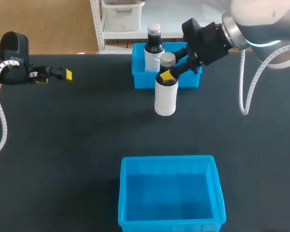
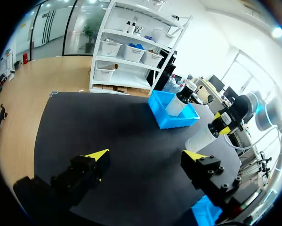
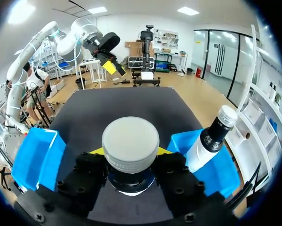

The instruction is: Pick up the bottle, and place it in the far bin if it is heavy, or in the near bin if it is light.

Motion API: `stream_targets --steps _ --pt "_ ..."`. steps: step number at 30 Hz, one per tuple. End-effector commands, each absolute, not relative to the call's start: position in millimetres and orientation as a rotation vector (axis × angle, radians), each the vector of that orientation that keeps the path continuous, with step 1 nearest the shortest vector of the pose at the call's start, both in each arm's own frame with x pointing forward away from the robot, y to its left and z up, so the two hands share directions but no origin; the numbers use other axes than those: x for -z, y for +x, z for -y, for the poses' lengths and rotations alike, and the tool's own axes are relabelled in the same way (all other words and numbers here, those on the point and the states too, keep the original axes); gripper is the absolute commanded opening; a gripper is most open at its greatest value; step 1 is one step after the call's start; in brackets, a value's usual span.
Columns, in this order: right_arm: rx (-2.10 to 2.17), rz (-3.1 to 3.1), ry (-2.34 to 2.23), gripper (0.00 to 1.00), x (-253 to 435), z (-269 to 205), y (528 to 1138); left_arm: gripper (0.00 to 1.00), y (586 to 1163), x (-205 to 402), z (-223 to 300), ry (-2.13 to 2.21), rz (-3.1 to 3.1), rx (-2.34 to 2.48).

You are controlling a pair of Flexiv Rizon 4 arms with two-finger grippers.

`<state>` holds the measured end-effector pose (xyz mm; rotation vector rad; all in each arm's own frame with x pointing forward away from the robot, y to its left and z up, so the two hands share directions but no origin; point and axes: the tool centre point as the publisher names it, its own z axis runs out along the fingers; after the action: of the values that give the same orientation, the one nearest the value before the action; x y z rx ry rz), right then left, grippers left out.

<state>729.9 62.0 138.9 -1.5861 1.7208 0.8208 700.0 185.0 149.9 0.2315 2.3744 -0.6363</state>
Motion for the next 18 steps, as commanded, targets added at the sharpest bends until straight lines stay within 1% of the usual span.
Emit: stream_targets --steps 1,18 --pt "-0.810 -1.722 -1.580 0.00 -145.8 -57.7 726.7 1.00 700.0 -149.9 -185.0 0.231 -2.374 0.636" --pt "-0.745 -1.737 -1.568 0.00 -171.0 -31.3 745.0 1.00 700.0 -149.9 -185.0 0.231 -2.374 0.636"
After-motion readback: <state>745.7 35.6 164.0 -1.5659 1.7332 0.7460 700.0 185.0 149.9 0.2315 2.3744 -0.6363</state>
